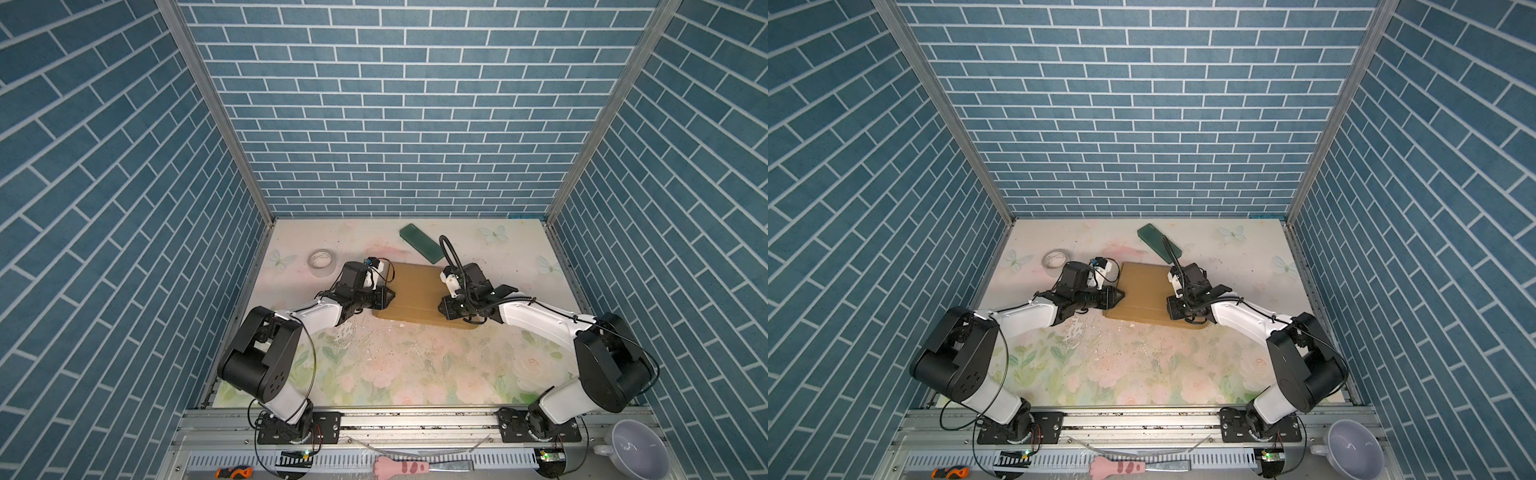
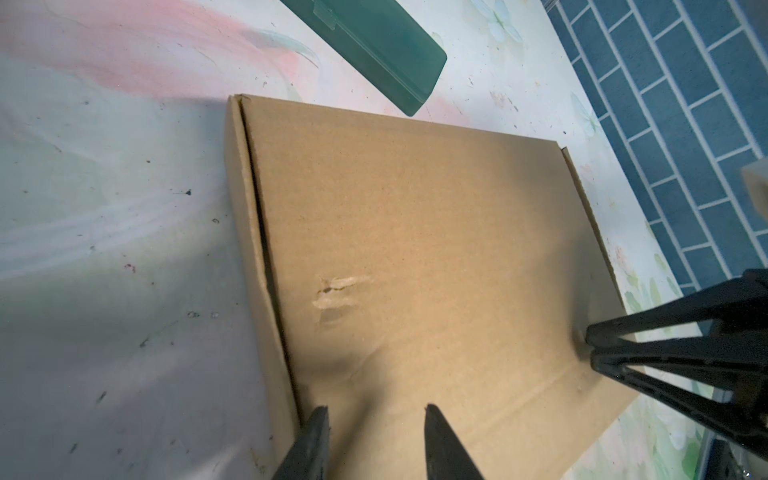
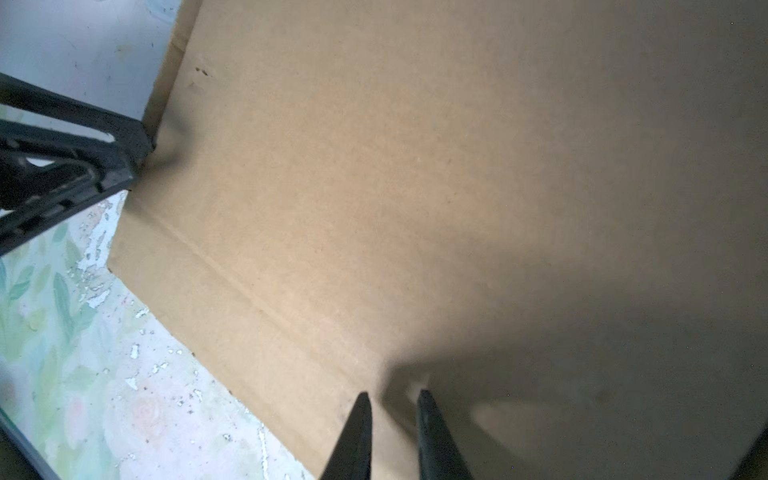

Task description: Fold the paper box

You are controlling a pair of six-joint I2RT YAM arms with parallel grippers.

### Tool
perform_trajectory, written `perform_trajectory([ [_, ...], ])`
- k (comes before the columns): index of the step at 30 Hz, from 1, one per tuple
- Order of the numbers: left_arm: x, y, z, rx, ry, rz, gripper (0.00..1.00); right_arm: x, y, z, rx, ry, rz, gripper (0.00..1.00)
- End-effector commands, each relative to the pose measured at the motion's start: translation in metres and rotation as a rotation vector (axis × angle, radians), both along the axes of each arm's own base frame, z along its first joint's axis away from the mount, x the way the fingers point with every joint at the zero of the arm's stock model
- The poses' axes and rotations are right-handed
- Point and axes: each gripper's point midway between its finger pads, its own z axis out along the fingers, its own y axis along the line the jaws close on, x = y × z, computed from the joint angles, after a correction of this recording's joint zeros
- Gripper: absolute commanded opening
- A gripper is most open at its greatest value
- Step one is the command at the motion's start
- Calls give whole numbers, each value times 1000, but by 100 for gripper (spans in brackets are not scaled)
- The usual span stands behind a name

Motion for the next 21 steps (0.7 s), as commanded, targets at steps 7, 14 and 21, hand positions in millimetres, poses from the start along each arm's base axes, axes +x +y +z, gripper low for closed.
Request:
perform_trajectory([
  [7,26,38,57,17,-100,117,60,38,-71,75,158,-45,-263,41],
  [14,52,43,20,70,-35,178,71,56,-106,49,40,55,-405,66],
  [21,63,27,-6,44,10,156,70,80,-86,24,97,142,-428,64],
])
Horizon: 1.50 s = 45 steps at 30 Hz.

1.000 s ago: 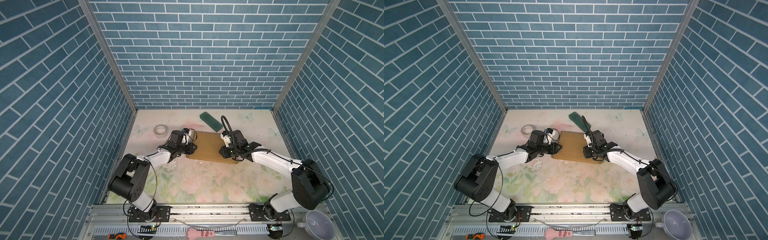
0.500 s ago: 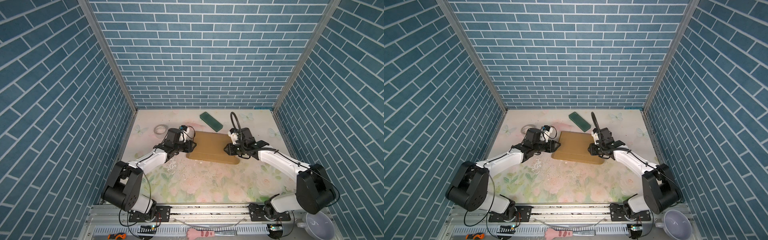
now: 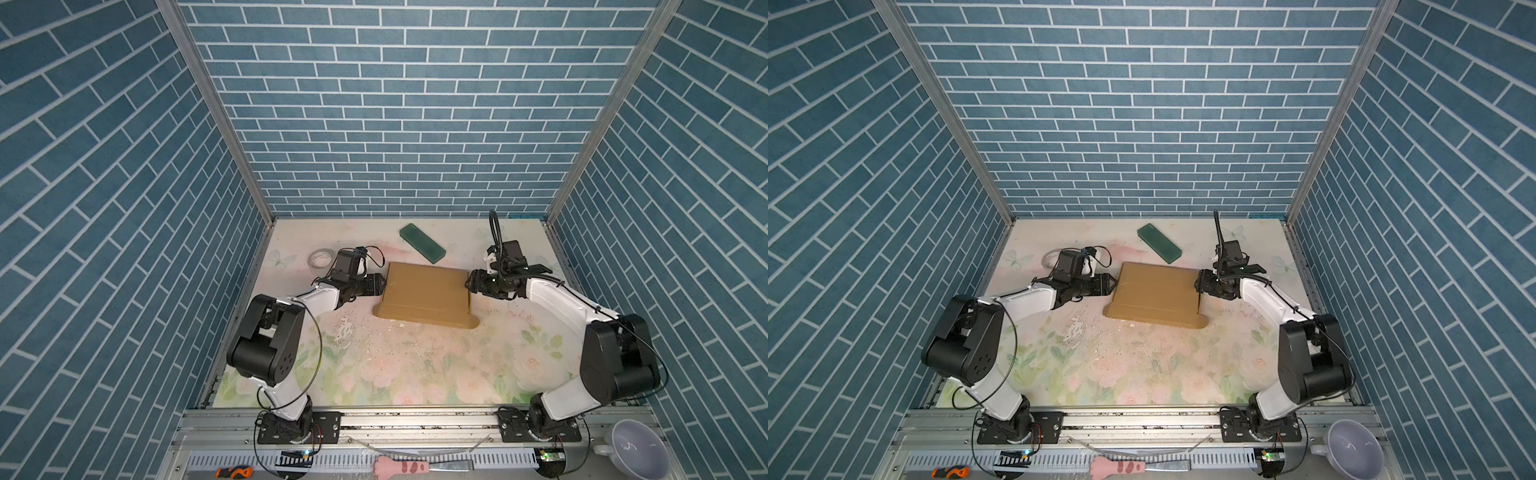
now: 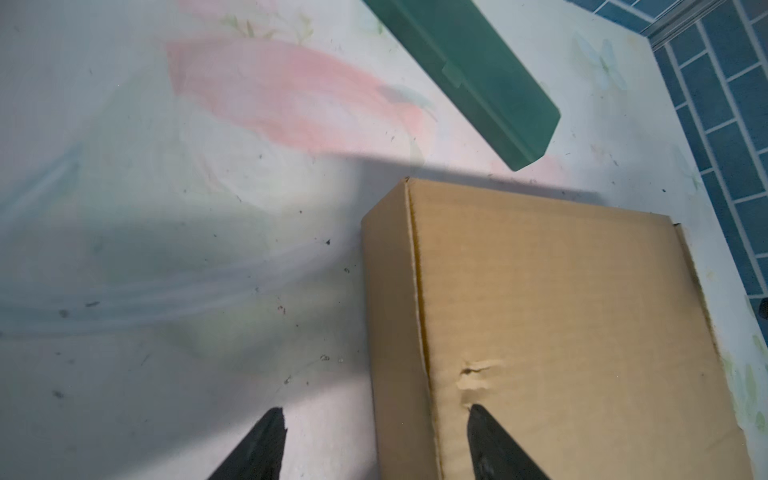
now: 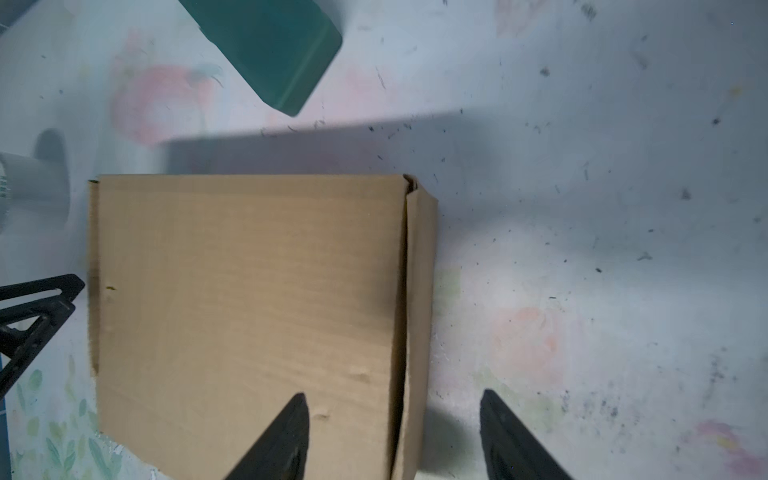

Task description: Fold the paper box

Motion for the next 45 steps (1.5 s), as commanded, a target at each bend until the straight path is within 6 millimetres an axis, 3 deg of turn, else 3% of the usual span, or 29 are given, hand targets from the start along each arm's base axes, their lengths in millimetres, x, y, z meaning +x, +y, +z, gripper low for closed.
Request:
perform_trajectory([
  [1,12,-14,10,-37,-41,-21,69,16,14,10,68,7,-34,63],
  [6,8,-29,-2,-78,-15,-49,61,18,29,-4,69,42,-9,52],
  [9,6,-36,-5,-107,-7,-63,52,15,36,-12,50,65,4,41],
  [15,-1,-45,-13,-146,11,-80,38,13,35,-29,-5,100,-4,20],
  [20,-6,-45,-14,-158,14,-87,33,13,34,-33,-12,111,-5,12],
  [22,-7,-44,-13,-157,17,-86,33,13,35,-34,-10,114,-1,15],
  [25,-9,-42,-10,-150,17,-87,34,12,36,-31,-8,117,14,27],
  [32,-17,-17,0,-131,16,-42,48,1,23,-18,-22,109,15,46],
  [40,-40,-12,-8,-157,46,-27,52,-25,30,-26,30,144,-7,48],
  [45,-44,-24,-14,-197,64,-44,45,-29,42,-37,43,170,12,40],
])
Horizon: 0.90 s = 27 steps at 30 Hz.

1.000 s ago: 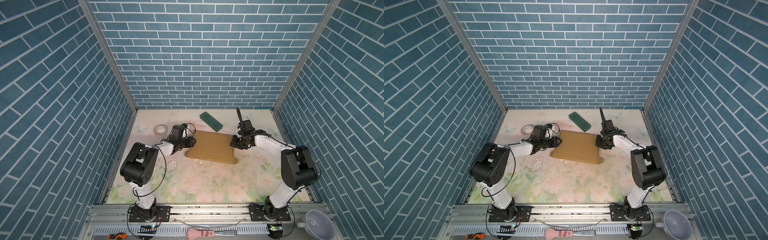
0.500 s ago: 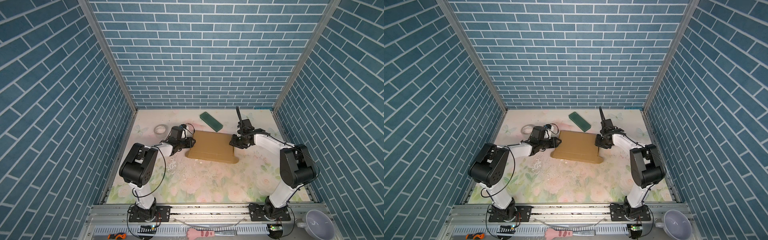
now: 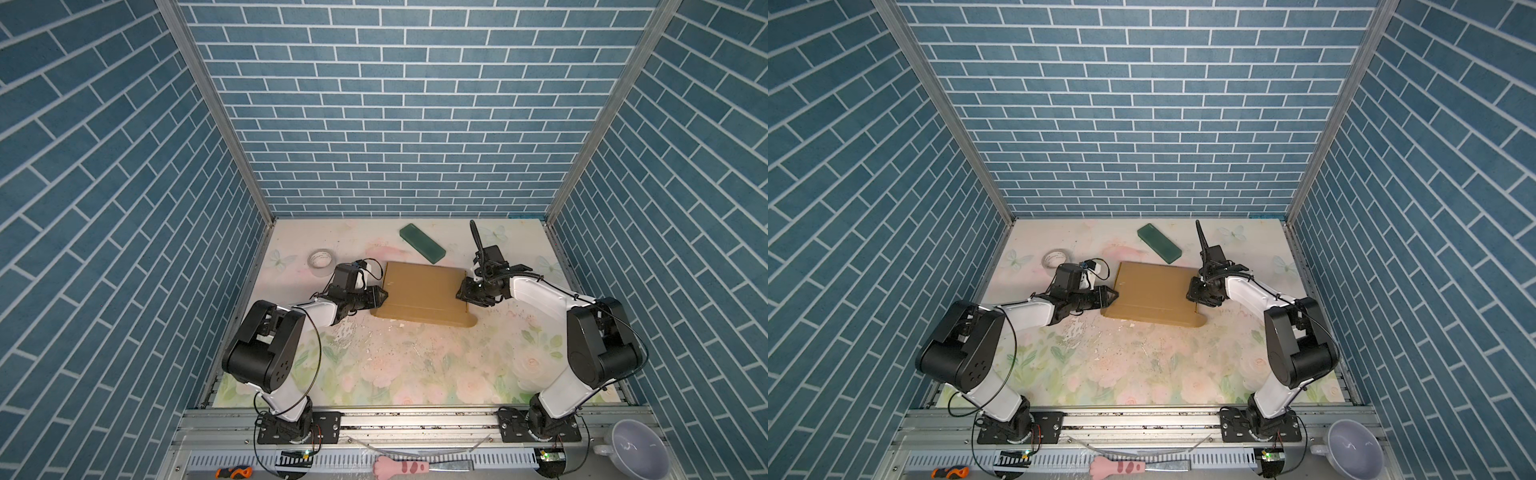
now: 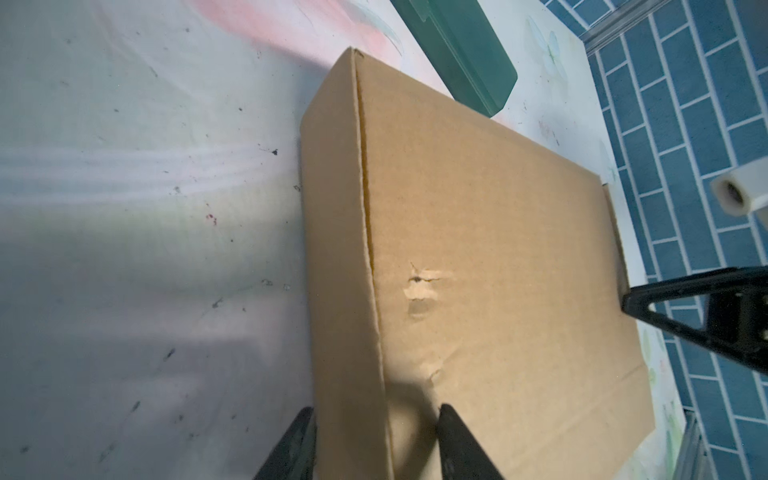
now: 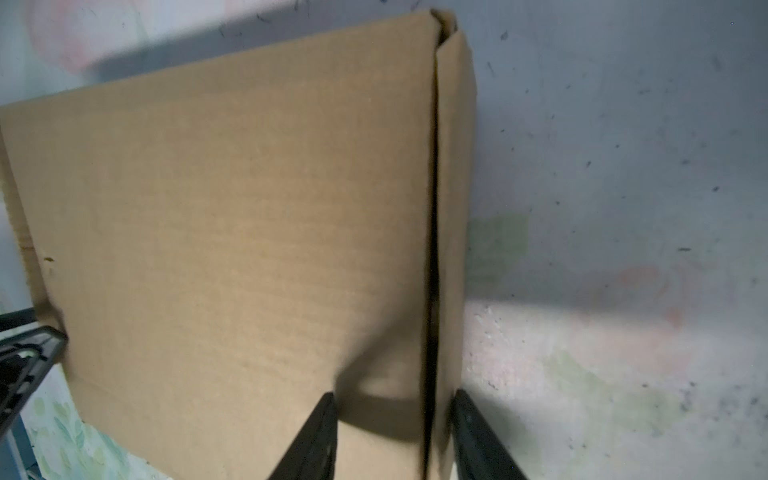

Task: Fold the paper box
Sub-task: 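Squeeze the box edges with both grippers to seat the lid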

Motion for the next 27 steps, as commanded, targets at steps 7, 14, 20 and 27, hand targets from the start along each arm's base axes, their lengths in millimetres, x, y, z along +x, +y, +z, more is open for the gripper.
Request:
perform_trajectory([
  [7,-7,-17,-2,-50,4,-34,32,-4,14,-14,38,42,3,24],
  [14,-12,-15,-4,-31,7,-46,31,-3,14,-10,47,33,22,28],
  [20,-11,-16,-10,-35,22,-46,30,-3,16,-12,60,37,25,31],
  [27,-6,12,7,-10,19,5,57,4,-2,9,147,7,40,56],
])
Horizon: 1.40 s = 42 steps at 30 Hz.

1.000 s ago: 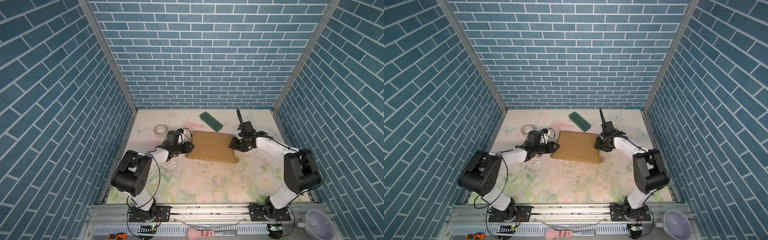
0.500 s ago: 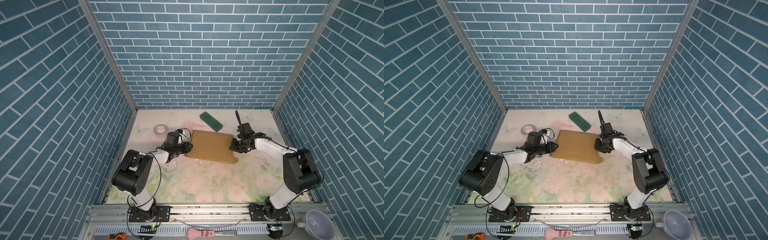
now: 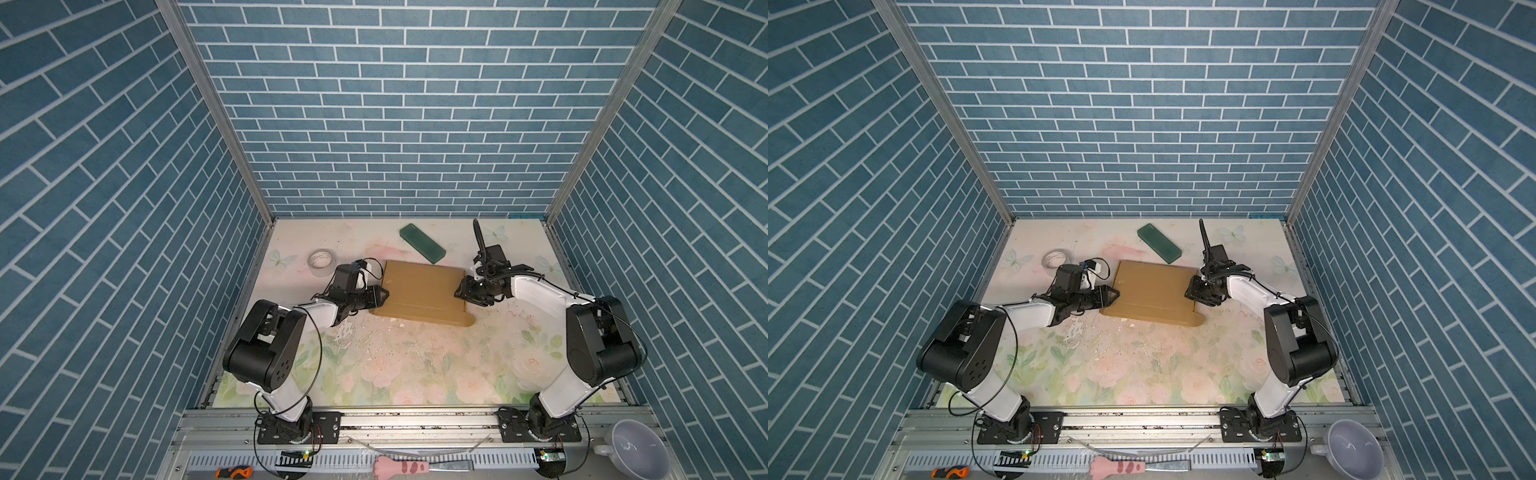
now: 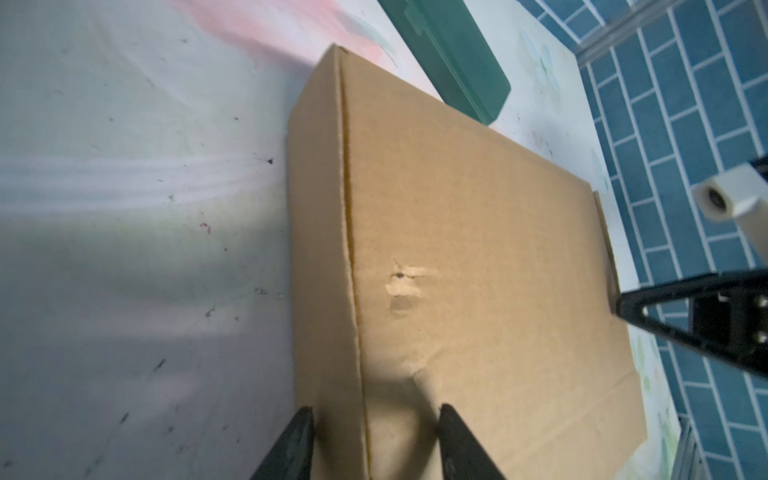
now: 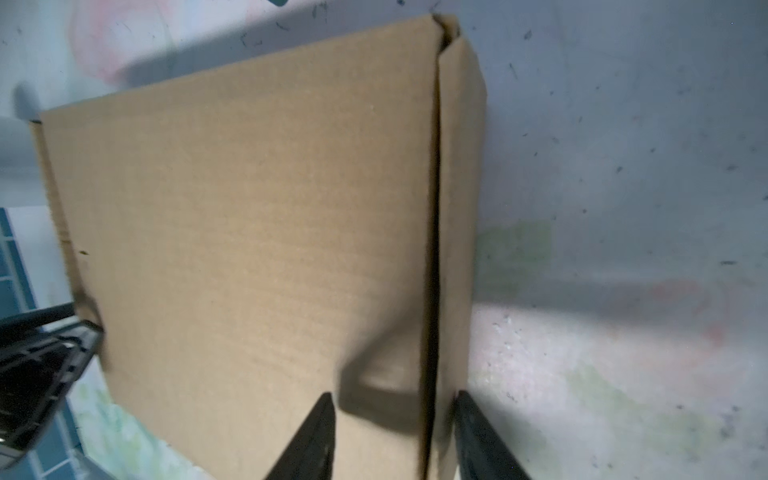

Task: Fold the paper box
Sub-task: 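Squeeze the box edges with both grippers to seat the lid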

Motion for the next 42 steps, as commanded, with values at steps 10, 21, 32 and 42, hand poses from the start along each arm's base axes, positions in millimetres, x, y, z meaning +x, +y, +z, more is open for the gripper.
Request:
perform_trajectory([
  [10,48,1,22,-80,-34,-1,62,19,-20,8,248,-5,-59,78],
  [21,66,5,-26,-95,88,15,48,24,-14,-15,355,50,-107,84],
  [32,47,44,-63,-128,201,126,34,17,-6,-34,397,99,-111,84],
  [42,32,67,-83,-129,273,193,29,12,9,-44,440,132,-110,84],
])
